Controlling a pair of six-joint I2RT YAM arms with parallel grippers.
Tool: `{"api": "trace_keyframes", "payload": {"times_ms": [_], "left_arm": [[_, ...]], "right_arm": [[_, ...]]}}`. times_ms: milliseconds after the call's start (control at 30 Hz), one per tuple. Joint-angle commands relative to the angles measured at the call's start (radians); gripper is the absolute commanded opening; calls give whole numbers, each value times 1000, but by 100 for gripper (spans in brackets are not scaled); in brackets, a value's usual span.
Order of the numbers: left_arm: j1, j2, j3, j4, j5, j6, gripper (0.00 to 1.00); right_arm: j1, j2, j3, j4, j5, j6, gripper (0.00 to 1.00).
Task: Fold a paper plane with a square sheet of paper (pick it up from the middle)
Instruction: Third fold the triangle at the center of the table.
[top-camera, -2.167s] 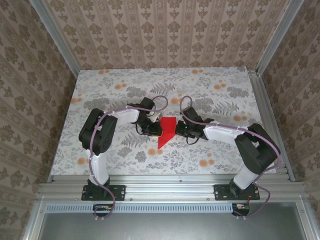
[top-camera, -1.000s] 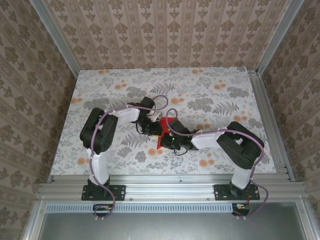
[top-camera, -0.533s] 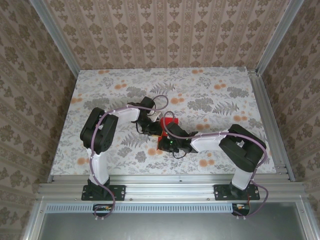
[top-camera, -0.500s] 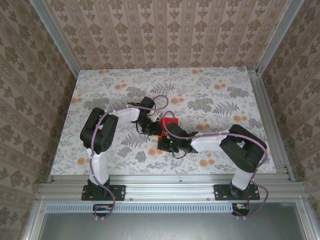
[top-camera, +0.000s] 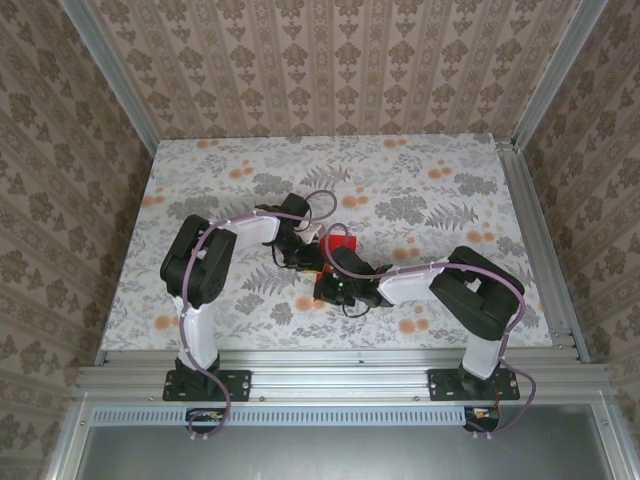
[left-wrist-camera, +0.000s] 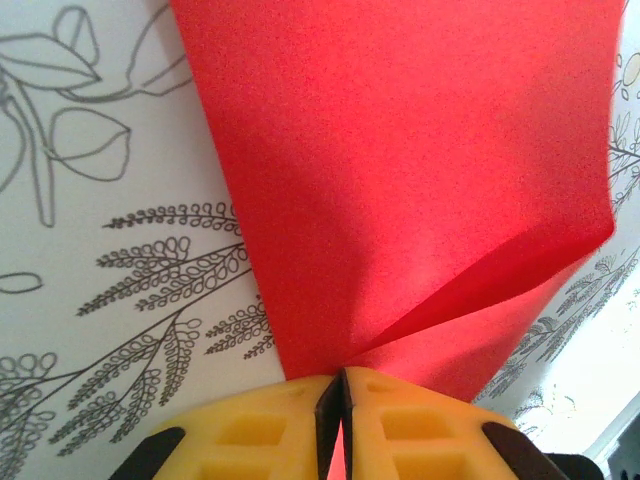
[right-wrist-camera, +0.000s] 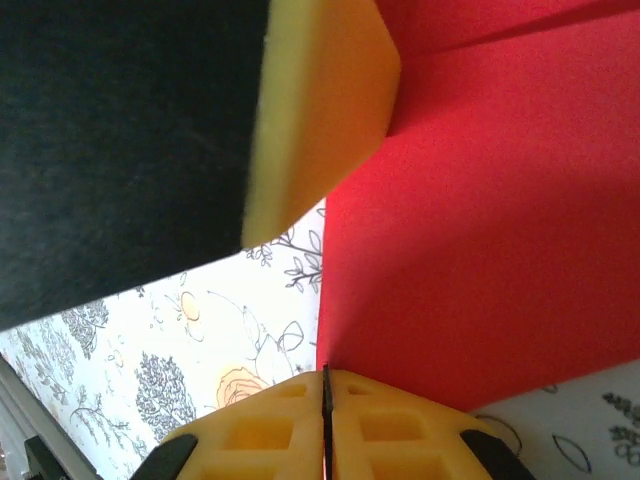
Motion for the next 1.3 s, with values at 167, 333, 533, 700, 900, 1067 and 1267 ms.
{"api": "trace_keyframes", "payload": {"times_ms": [167, 333, 533, 700, 900, 1067, 1267], "left_arm": [[-3, 132, -59, -18, -172, 25, 16], [-3, 133, -57, -20, -173, 24, 16], [-3, 139, -54, -21, -172, 24, 15], [-3, 140, -54, -22, -173, 24, 15], [-3, 132, -58, -25, -172, 27, 15], [-3, 127, -54, -23, -162, 25, 15], [-4, 120, -48, -25, -155, 25, 16]], "right_arm": [[20, 47, 17, 9, -39, 6, 11], [37, 36, 31, -58, -53, -25, 11], [76, 36, 58, -166, -51, -75, 11], [100, 40, 65, -213, -49, -83, 11], [96, -70, 38, -214, -5, -79, 11], [5, -213, -40, -210, 89, -69, 11], [-99, -221, -54, -170, 83, -75, 11]]}}
